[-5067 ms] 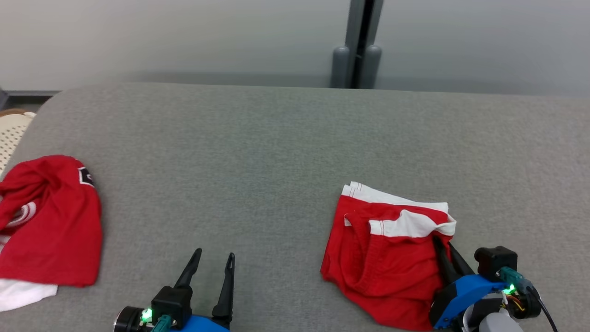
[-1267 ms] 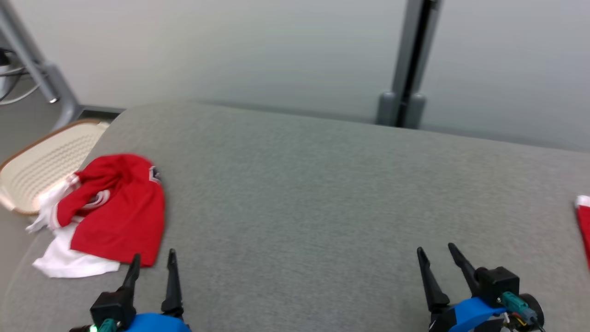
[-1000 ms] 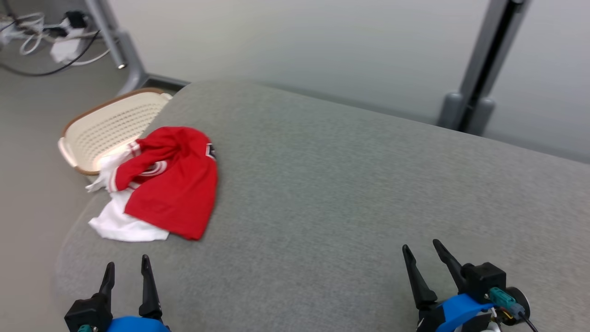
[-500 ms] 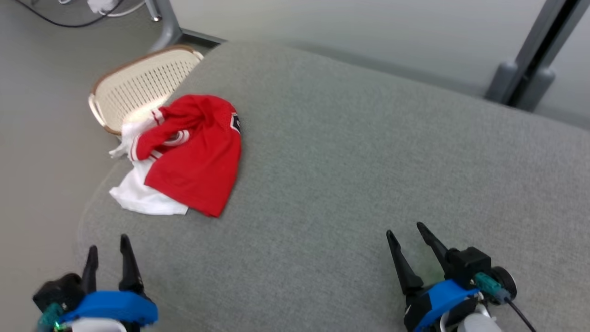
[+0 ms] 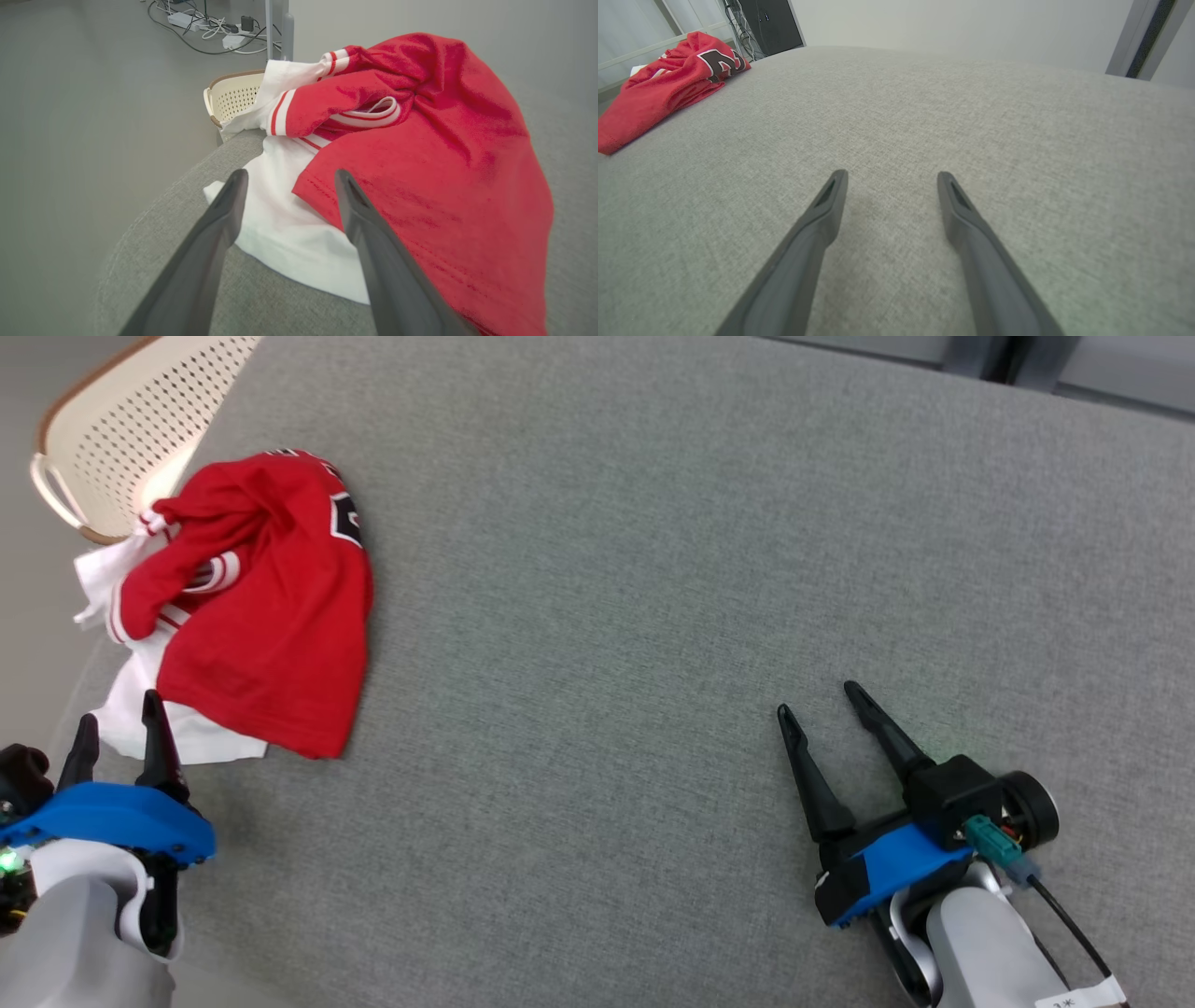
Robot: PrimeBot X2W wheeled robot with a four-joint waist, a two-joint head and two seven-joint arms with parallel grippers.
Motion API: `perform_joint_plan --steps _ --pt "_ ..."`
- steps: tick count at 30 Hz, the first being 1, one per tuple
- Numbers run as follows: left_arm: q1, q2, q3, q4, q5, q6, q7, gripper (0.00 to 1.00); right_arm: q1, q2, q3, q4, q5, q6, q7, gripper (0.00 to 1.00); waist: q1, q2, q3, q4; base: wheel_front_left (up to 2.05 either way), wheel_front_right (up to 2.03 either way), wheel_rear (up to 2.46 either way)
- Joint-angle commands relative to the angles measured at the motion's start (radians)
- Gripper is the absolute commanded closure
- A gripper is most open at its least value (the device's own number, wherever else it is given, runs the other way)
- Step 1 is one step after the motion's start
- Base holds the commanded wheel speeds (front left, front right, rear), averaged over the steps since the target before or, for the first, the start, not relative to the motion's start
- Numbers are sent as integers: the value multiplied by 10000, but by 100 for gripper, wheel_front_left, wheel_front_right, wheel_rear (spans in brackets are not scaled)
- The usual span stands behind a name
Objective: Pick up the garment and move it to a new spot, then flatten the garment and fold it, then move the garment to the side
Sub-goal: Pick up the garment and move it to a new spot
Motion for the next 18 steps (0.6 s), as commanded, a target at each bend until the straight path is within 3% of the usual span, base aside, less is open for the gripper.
perform_joint_plan --steps 1,8,15,17,18 --pt "-408 144 -131 435 -222 -11 129 0 -21 -149 -192 168 -108 -13 31 0 -2 0 179 -39 0 0 0" --pt "-1170 412 -671 1928 -833 -12 688 0 -140 -205 -379 150 -365 -16 61 0 -2 0 618 -228 0 0 0" --pt "-1433 97 -1286 3019 -1064 -12 1216 0 -325 -211 -383 252 -375 -16 63 0 -2 0 818 -297 0 0 0" --pt "-1468 33 -1464 3092 -1121 -13 1273 100 -368 -209 -391 280 -340 -16 63 0 -2 0 819 -299 0 0 0" --pt "-1478 5 -1560 3096 -1160 -13 1249 100 -380 -208 -382 287 -318 -16 63 0 -2 0 794 -300 0 0 0"
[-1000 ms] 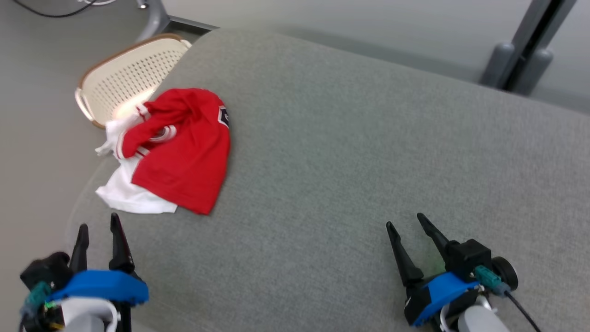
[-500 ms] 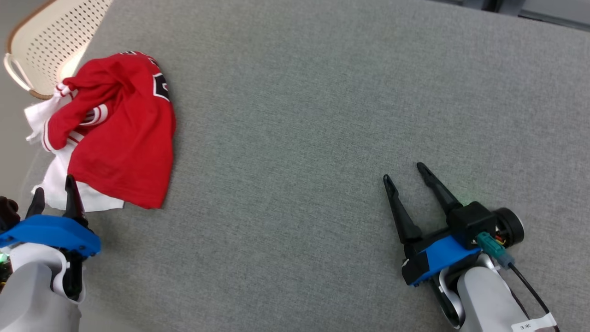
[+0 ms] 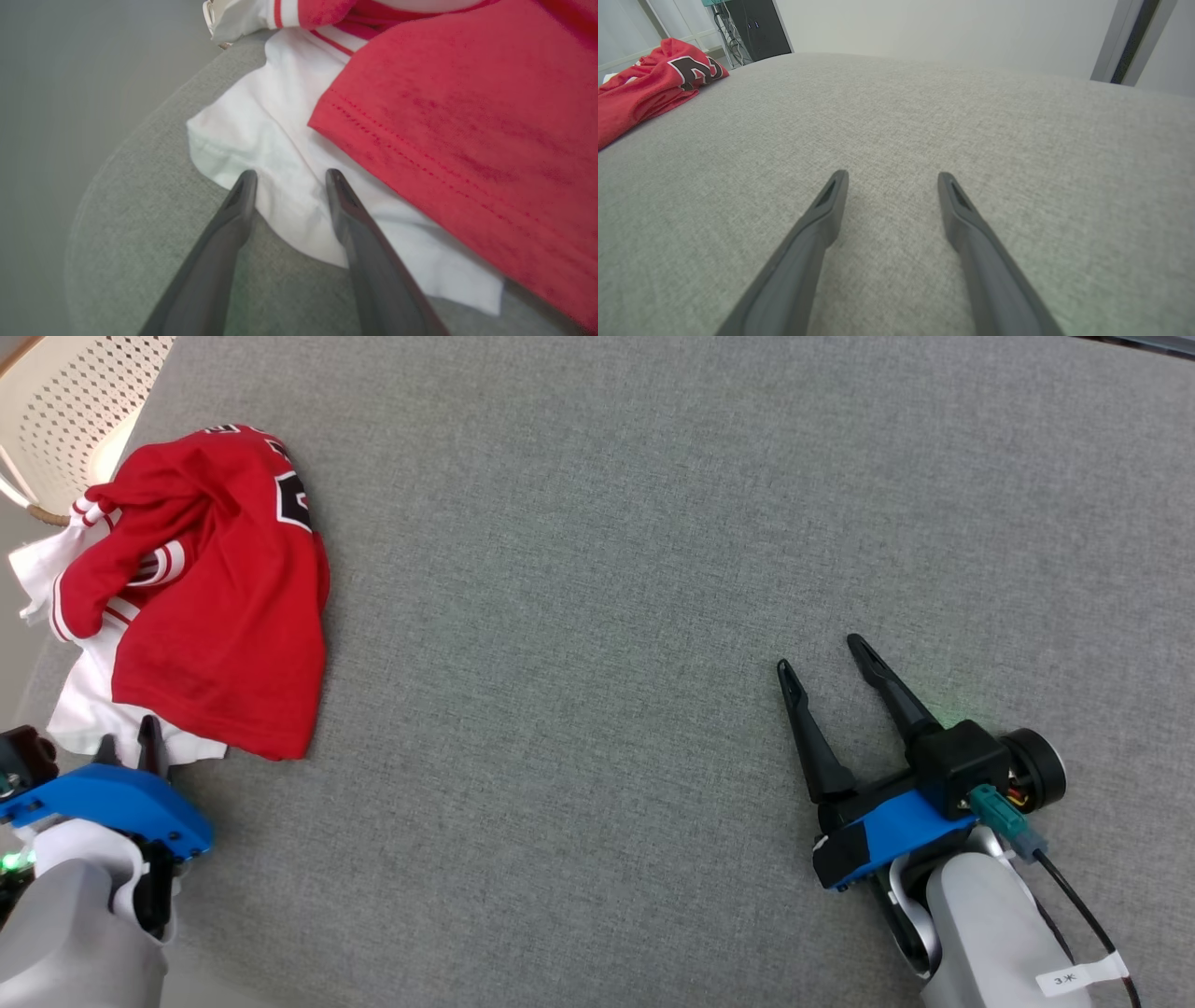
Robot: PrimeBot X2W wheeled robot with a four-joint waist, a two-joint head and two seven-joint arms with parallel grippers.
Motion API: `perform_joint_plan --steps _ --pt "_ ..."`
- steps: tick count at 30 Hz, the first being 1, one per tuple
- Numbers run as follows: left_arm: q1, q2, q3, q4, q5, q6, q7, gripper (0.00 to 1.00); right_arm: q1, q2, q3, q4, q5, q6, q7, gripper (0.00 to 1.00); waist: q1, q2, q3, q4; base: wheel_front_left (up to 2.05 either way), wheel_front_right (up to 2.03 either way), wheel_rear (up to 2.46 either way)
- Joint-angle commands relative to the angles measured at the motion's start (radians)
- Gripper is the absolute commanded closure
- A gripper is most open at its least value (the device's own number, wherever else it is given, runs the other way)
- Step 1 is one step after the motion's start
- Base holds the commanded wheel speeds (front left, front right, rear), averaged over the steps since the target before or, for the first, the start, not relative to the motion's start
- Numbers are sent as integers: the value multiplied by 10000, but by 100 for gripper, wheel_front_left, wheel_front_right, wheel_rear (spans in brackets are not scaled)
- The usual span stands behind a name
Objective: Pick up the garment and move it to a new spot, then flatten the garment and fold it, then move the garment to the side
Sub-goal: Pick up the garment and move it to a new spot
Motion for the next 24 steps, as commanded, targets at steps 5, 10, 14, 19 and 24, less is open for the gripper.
perform_joint_plan --steps 5,10,14,19,24 --pt "-346 238 -585 -450 171 -13 -727 100 177 -281 -157 540 269 -22 103 0 2 0 -306 -11 0 0 0" --pt "-950 885 -1094 -1610 613 -13 -1113 100 402 -219 -12 486 723 -21 74 0 2 0 -930 -86 0 0 0" --pt "-1388 1385 -953 -3609 1311 -13 -1126 100 516 -199 184 416 1235 -15 64 0 2 0 -1487 -379 0 0 0" --pt "-1591 1457 -967 -5928 1938 -13 -1132 100 793 -193 392 350 1834 -15 60 0 2 0 -2140 -1114 0 0 0" --pt "-1811 1198 -1866 -7449 2097 -13 -1130 100 1018 -189 670 273 2290 -15 60 0 2 0 -2651 -2238 0 0 0"
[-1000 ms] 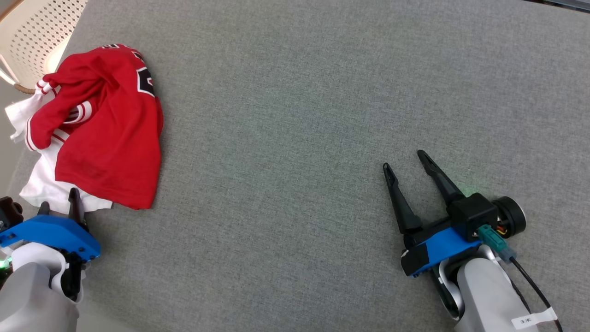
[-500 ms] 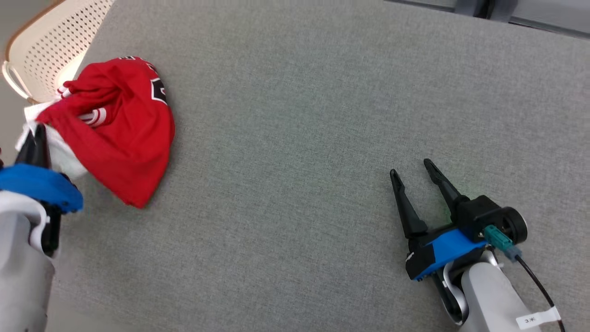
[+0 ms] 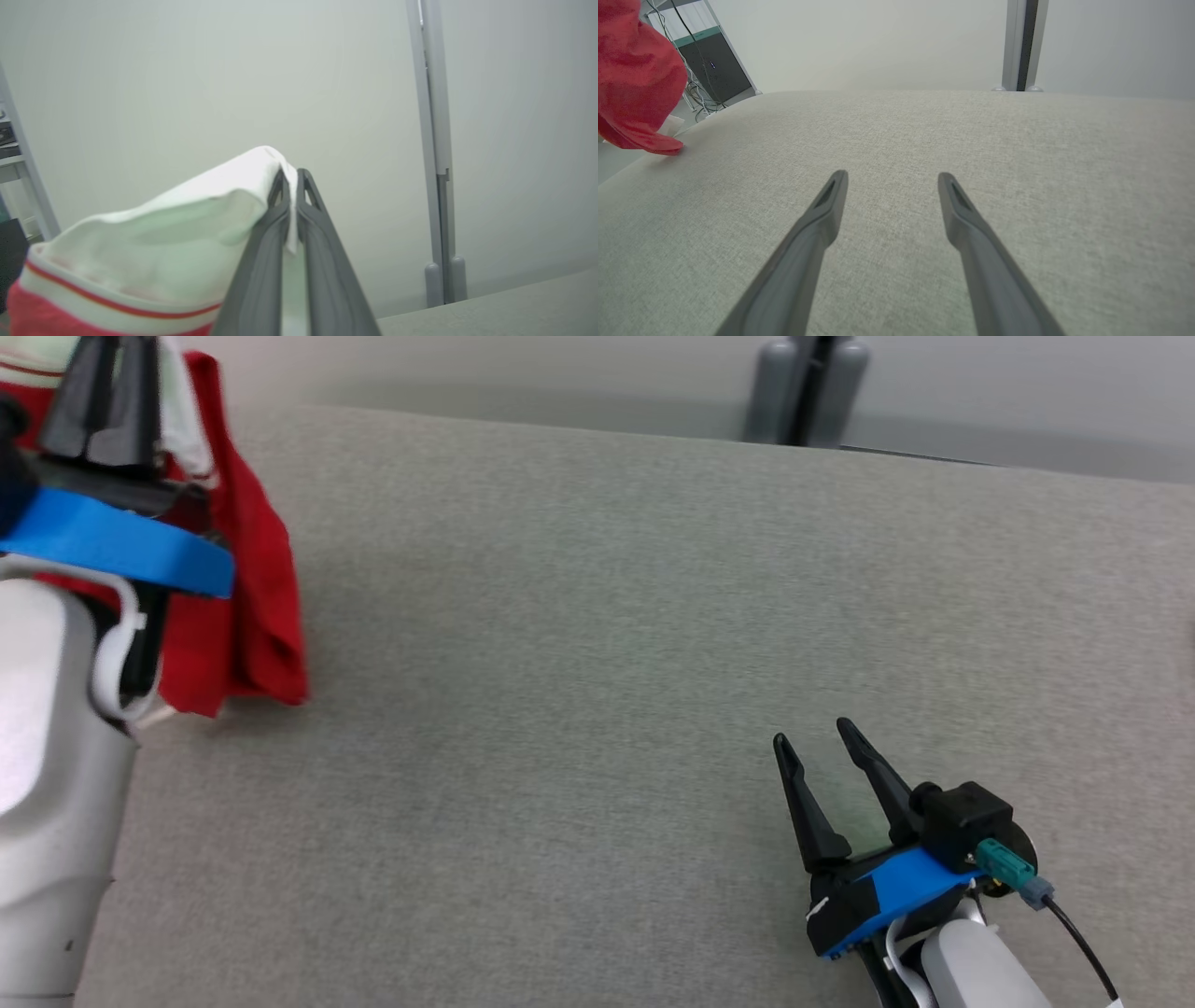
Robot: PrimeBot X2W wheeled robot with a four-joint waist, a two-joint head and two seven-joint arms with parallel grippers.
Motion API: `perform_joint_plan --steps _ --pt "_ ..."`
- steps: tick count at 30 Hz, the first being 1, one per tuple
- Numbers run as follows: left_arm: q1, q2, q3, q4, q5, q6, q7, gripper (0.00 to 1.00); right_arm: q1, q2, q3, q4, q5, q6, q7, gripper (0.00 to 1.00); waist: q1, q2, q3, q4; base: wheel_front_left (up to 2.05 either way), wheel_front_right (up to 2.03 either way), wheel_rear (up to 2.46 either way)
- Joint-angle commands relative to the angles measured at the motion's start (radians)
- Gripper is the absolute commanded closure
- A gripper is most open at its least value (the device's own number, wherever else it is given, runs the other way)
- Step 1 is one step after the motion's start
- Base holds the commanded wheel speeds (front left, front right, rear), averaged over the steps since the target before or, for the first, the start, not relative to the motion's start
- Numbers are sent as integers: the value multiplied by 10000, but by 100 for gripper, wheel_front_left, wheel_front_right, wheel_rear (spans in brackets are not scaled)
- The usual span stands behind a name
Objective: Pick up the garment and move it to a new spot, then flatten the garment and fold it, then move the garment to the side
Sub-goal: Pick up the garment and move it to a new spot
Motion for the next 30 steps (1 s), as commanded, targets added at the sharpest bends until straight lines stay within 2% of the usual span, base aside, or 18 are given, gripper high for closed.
perform_joint_plan --steps 1,6,10,17,18,19,22,30 --pt "-190 -122 -201 -223 -54 -13 -39 100 159 -48 67 -46 124 -3 0 0 -1 0 -619 -807 0 0 0" --pt "-599 -742 -1400 -943 -333 -14 -42 100 322 -44 239 -119 338 -2 0 0 -1 0 -781 -1974 0 0 0" --pt "-771 -1495 -2129 -1114 -579 -14 -41 100 354 -44 293 -179 461 -2 0 0 -1 0 -756 -2710 0 0 0" --pt "-394 -2573 -3167 -586 -924 -14 -41 100 493 -36 330 -260 577 -2 -1 0 -1 0 -653 -3345 0 0 0" --pt "-270 -2647 -3255 -409 -955 -14 -38 60 515 -39 320 -255 577 -2 0 0 -1 0 -657 -3363 0 0 0" --pt "-182 -2726 -3288 -289 -946 -14 -35 0 529 -38 300 -249 570 -2 0 0 -1 0 -663 -3363 0 0 0" --pt "304 -2847 -3302 79 -887 -14 -34 0 522 -39 142 -250 548 -2 -1 0 -1 0 -711 -3241 0 0 0" --pt "2551 -2579 -1889 652 -387 102 -36 0 747 -41 -280 -203 378 -2 -1 0 -1 0 -1173 -2603 0 0 0"
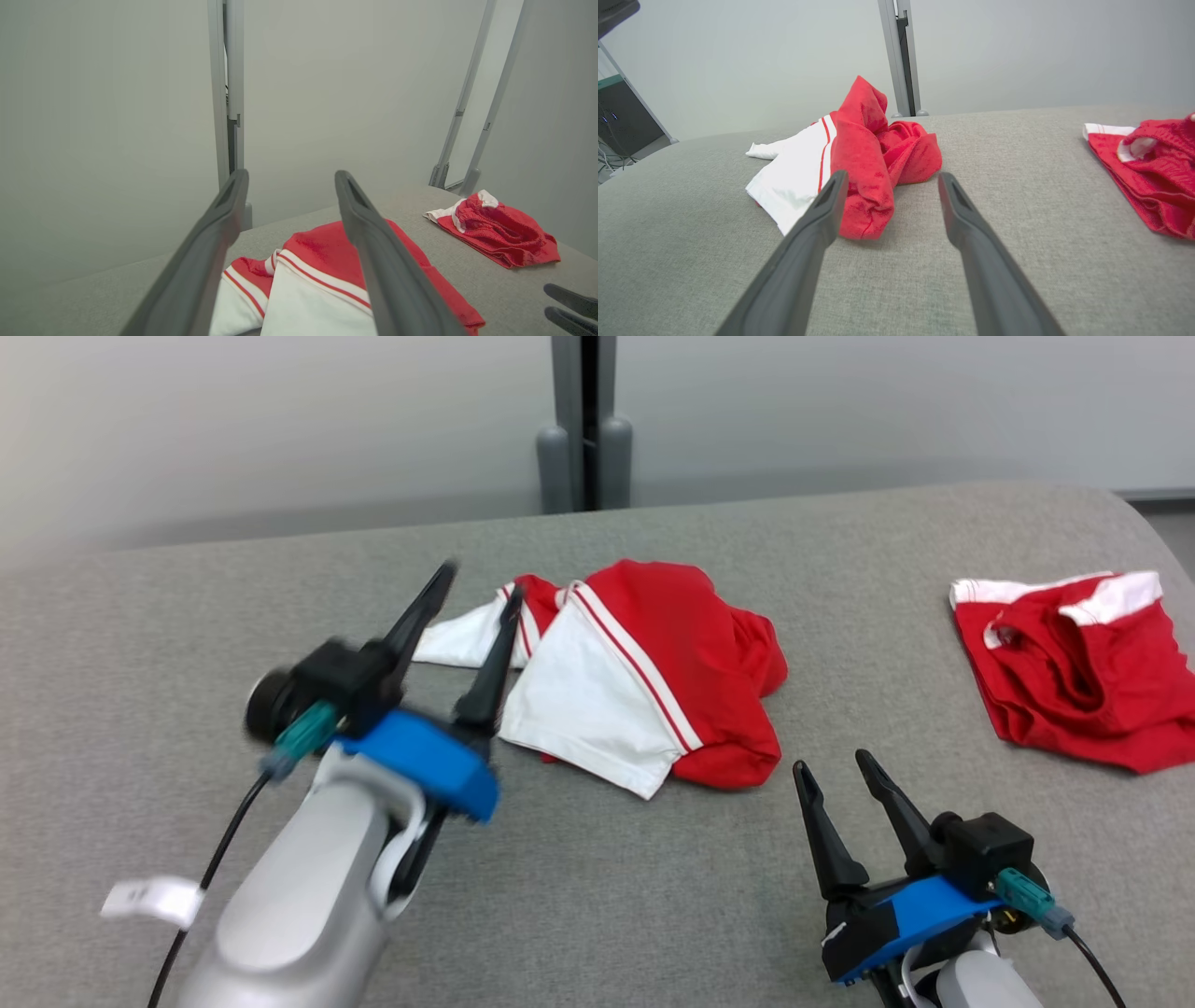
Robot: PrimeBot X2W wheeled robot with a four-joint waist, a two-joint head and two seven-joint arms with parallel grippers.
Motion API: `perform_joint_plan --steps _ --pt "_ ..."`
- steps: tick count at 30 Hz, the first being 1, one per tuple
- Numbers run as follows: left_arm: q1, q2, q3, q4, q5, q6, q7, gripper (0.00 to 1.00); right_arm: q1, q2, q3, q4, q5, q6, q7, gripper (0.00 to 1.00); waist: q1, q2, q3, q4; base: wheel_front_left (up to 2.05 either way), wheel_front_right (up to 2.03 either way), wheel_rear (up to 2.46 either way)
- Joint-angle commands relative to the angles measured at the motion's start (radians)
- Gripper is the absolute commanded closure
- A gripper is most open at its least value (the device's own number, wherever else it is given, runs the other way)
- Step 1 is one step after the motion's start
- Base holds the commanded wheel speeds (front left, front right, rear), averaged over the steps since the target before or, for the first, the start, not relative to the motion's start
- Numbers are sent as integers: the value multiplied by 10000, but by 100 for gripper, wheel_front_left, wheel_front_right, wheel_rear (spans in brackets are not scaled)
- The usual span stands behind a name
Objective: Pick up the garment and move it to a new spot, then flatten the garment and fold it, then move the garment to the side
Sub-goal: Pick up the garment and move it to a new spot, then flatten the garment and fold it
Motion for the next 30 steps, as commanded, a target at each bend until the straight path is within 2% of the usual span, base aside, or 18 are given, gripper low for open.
perform_joint_plan --steps 1,8,12,18,23,30 --pt "495 104 347 64 90 72 -26 0 137 -29 -65 36 -50 0 -1 0 1 -1 -111 92 0 0 0" --pt "2632 120 2108 -381 849 248 -25 0 448 -29 -349 131 -129 0 1 0 1 -1 -637 509 0 0 0" --pt "3980 -225 3320 -676 1214 292 -26 0 728 -30 -425 177 -190 0 1 0 1 -1 -949 670 0 0 0" --pt "5559 -815 4410 -1304 2001 125 -26 0 1070 -29 -591 156 -190 0 -1 0 1 -1 -1174 824 0 0 0" --pt "6274 -1124 4775 -1337 2544 9 -26 0 1292 -29 -686 171 -209 0 -1 0 1 -1 -1273 879 0 0 0" --pt "6066 -1293 4833 -1263 2854 -81 -26 0 1201 -27 -562 219 -370 0 1 0 1 -1 -1230 1033 0 0 0"
